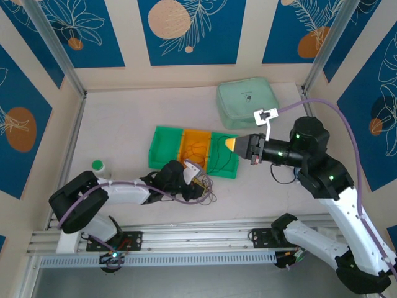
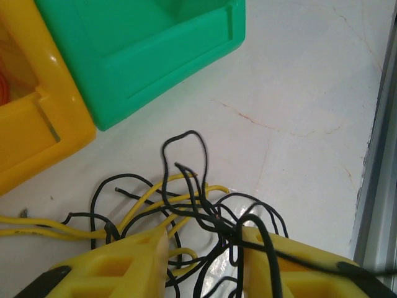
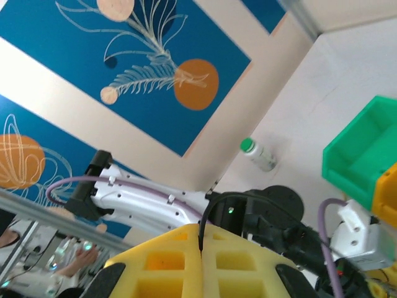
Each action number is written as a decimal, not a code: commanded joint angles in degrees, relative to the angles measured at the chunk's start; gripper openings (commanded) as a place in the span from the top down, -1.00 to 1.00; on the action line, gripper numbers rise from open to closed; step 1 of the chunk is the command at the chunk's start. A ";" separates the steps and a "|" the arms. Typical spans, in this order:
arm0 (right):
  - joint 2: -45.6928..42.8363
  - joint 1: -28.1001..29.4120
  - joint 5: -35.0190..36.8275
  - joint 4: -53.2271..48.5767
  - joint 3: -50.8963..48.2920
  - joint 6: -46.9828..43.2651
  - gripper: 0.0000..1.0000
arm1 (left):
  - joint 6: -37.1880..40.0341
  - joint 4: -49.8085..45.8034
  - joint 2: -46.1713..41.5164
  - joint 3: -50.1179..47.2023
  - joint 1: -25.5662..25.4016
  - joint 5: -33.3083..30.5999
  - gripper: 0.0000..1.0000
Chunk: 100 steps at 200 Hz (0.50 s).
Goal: Untangle the cables
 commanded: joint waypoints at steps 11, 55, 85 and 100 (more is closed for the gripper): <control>-2.93 -2.64 5.80 -5.51 3.93 -4.19 1.00 | -0.89 0.11 0.33 -1.52 -0.51 -0.80 0.30; -5.58 -4.50 12.50 -9.42 8.15 -8.21 1.00 | -1.16 -0.73 0.18 -2.32 -0.45 -1.07 0.30; -6.64 -4.68 16.83 -10.75 11.09 -10.50 1.00 | -1.29 -0.41 1.16 -2.43 -0.46 -0.99 0.30; -6.81 -4.66 18.45 -11.52 12.15 -11.25 1.00 | -1.40 -0.21 1.83 -2.39 -0.37 -1.05 0.30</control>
